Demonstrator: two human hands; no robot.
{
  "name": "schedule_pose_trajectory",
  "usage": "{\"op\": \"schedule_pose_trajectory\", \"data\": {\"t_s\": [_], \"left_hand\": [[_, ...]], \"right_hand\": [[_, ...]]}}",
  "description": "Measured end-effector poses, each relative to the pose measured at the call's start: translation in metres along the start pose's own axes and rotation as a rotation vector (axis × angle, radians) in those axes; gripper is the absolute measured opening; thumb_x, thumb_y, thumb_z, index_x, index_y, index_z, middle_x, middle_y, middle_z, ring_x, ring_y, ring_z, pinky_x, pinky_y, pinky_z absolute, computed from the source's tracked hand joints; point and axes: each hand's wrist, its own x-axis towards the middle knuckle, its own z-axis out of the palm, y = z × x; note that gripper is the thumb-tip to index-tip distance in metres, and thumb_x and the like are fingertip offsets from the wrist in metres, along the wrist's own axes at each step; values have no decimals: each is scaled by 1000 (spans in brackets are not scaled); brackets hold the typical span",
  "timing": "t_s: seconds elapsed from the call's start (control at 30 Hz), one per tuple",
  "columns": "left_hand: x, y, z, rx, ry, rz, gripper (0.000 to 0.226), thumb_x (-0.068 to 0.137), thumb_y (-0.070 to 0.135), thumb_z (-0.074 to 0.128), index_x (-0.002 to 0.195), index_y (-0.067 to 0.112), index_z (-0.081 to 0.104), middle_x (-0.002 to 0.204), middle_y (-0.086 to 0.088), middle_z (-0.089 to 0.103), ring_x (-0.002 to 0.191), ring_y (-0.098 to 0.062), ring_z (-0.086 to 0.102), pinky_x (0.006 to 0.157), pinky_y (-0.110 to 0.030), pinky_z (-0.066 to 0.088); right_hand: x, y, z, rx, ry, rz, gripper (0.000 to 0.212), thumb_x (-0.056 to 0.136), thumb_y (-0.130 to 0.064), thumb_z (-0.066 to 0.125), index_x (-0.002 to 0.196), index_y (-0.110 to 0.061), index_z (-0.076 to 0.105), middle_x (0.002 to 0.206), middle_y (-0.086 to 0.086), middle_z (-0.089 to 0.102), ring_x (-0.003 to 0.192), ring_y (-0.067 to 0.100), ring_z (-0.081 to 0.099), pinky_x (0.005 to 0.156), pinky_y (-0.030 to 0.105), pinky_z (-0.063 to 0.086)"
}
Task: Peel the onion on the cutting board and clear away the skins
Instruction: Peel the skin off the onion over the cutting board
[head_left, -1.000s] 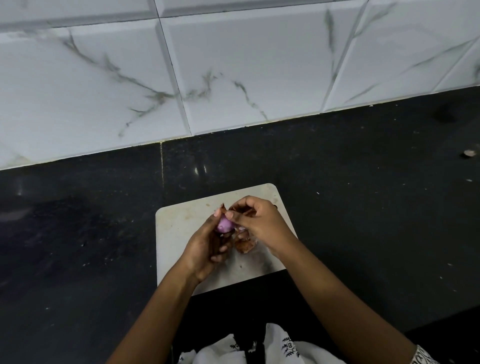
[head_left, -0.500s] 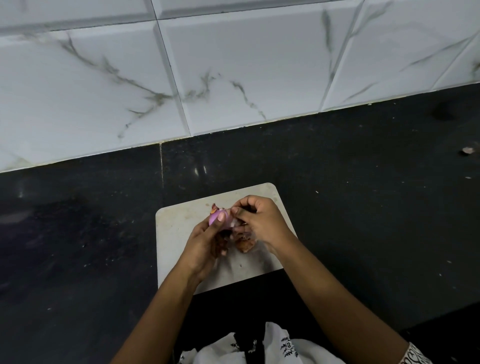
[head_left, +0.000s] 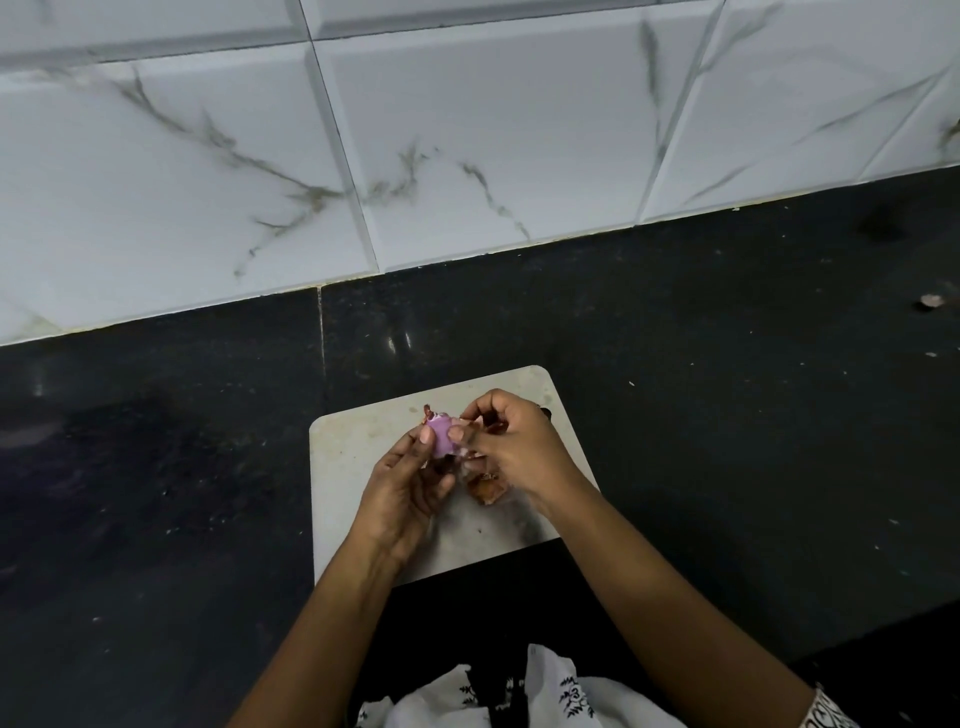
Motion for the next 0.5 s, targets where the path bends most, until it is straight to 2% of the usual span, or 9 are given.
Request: {"op": "schedule_pose_trajectory", "data": {"t_s": [0.1, 0.17, 0.37, 0.5], "left_hand": [[2, -1, -4, -18, -63, -5, 59, 45, 35, 92, 96, 12, 76, 80, -6, 73, 60, -10, 68, 48, -17, 54], [3, -2, -6, -48, -95, -18, 63, 36, 36, 95, 91, 12, 77, 77, -6, 72, 56, -10, 67, 46, -16, 53], [6, -5, -13, -193, -138, -74, 62, 40, 29, 96, 95, 10, 75, 84, -15, 69, 57, -15, 69, 46, -21, 56], [6, -9, -11, -255, -158, -102, 63, 39, 27, 96, 96, 9, 75, 91, -18, 69, 61, -20, 71, 45, -21, 55]], "right_hand": [[1, -5, -2, 74, -67, 11, 12, 80, -3, 70, 78, -12, 62, 75, 5, 61, 59, 12, 63, 55, 22, 55], [2, -11, -5, 134, -127, 35, 12, 81, 1, 67, 77, -9, 62, 73, 5, 60, 54, 8, 61, 50, 19, 52], [5, -21, -17, 217, -279, 147, 10, 84, 4, 61, 83, -6, 63, 68, 6, 65, 54, 10, 64, 55, 21, 57], [6, -23, -20, 291, -329, 215, 11, 87, 3, 56, 84, -5, 62, 77, 10, 65, 60, 13, 66, 58, 23, 59]]}}
